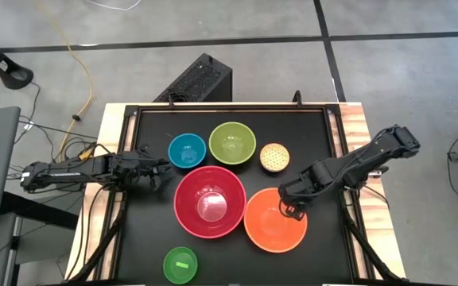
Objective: Nest bowls inside each other
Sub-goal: Stack the orange bowl on top of the red bowl
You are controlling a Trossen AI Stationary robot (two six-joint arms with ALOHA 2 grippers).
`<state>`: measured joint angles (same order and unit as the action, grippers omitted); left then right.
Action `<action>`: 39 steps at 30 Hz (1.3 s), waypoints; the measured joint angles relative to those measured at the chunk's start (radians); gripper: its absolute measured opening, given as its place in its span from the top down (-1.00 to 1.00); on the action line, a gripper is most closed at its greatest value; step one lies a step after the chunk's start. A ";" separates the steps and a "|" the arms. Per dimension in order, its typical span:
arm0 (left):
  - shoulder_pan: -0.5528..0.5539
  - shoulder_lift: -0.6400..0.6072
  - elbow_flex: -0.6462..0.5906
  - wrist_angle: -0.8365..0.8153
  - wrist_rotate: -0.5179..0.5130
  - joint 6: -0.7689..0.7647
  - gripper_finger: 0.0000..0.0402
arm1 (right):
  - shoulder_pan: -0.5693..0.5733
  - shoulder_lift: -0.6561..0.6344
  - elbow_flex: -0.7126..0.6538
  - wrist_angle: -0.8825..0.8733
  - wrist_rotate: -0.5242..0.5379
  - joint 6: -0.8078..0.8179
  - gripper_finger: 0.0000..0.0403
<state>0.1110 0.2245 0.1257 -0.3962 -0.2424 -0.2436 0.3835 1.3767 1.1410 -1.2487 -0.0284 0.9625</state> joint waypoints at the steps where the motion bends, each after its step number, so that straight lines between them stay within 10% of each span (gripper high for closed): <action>1: 0.000 0.000 0.000 0.000 0.000 0.000 0.57 | -0.003 0.005 0.000 -0.011 0.000 -0.002 -0.26; 39: 0.000 0.000 0.000 0.000 0.000 0.000 0.57 | 0.031 0.003 -0.161 0.243 0.190 0.060 -0.25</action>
<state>0.1108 0.2245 0.1253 -0.3962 -0.2424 -0.2436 0.4144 1.3795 0.9803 -1.0058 0.1616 1.0228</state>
